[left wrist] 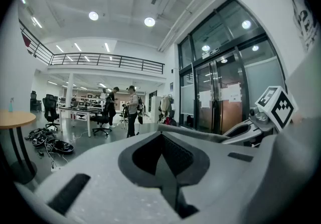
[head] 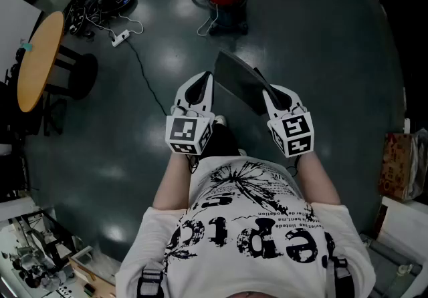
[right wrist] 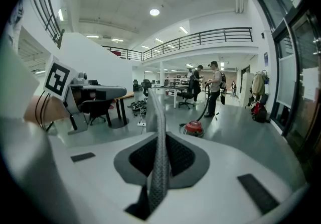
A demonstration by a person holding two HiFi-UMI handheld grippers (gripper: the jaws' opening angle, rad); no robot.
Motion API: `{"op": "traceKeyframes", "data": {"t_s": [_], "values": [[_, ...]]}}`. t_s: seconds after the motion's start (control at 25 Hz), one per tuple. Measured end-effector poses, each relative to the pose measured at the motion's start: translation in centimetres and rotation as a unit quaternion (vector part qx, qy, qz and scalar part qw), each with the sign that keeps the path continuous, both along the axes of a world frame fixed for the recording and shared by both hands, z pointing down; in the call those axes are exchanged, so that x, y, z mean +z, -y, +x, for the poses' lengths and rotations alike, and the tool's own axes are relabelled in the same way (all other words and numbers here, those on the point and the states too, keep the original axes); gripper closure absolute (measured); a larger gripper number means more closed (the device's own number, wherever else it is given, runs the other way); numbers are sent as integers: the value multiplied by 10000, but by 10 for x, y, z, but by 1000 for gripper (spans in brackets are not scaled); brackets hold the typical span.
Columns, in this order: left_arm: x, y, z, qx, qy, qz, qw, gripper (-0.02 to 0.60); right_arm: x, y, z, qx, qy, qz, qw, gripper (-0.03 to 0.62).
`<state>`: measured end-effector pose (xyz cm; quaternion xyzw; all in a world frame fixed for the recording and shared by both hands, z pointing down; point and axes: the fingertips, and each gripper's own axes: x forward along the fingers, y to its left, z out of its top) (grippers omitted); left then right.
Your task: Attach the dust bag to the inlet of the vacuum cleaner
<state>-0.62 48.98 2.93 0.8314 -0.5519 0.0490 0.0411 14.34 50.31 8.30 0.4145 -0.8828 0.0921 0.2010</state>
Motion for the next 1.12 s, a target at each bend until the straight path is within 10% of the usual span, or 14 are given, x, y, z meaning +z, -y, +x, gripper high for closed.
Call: {"op": "traceKeyframes", "data": {"t_s": [0.44, 1.12], "values": [[30, 100, -41, 79, -93, -212, 9997, 578, 27, 88, -24, 228, -132, -270, 9993, 568], [53, 404, -159, 683, -438, -913, 9925, 578, 32, 363, -131, 723, -343, -854, 9931, 568]]}}
